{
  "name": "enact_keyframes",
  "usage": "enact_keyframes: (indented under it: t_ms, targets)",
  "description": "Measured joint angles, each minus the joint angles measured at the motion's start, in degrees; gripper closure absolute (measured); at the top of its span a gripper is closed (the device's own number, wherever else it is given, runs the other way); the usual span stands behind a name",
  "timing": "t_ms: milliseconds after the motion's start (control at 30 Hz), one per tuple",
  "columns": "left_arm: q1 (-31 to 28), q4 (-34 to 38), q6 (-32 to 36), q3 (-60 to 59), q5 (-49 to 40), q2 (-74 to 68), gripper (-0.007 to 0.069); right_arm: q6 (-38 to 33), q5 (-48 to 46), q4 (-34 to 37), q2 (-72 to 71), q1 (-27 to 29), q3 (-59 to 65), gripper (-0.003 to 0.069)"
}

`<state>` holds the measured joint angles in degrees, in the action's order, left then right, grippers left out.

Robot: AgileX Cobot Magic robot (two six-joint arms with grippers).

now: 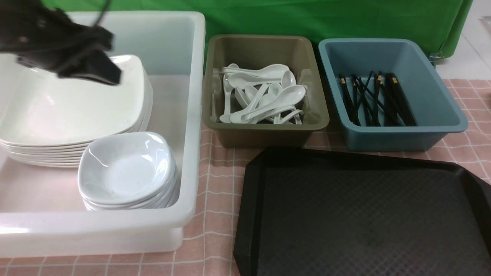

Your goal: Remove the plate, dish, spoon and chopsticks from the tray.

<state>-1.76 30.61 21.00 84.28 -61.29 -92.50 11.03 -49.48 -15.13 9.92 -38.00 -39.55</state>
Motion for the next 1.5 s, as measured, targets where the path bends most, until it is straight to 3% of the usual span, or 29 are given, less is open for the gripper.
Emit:
enact_keyframes:
  t_ms: [200, 300, 433, 500, 633, 1067, 1500]
  targets:
    - [6.14, -0.88, -0.22, 0.0, -0.14, 0.07, 0.0635, 0.06, 27.67, 0.19, -4.11, 0.0, 16.11, 0.0629]
    - [7.11, -1.17, -0.23, 0.0, -0.72, 0.07, 0.0635, -0.08, 31.5, 1.07, -3.93, 0.0, 18.16, 0.0629]
    - [7.11, -1.47, -0.28, 0.0, -1.05, 0.07, 0.0635, -3.5, 32.09, 5.22, -3.93, -0.64, 18.28, 0.0629]
    - [7.11, -1.78, -0.28, 0.0, -1.09, 0.07, 0.0632, -8.42, 31.64, 11.74, -3.93, -1.98, 18.28, 0.0629]
    - [7.11, -1.84, -0.28, 0.0, -1.11, 0.07, 0.0629, -10.34, 31.89, 15.13, -3.93, -3.03, 18.28, 0.0629]
    - [7.11, -1.84, -0.6, 0.0, -1.11, 0.07, 0.0628, -10.4, 32.77, 15.13, -3.93, -3.33, 18.28, 0.0613]
    - [7.11, -1.78, -6.55, 0.0, -2.41, 0.07, 0.0628, -10.4, 32.97, 15.13, -3.91, -3.33, 18.3, 0.0572]
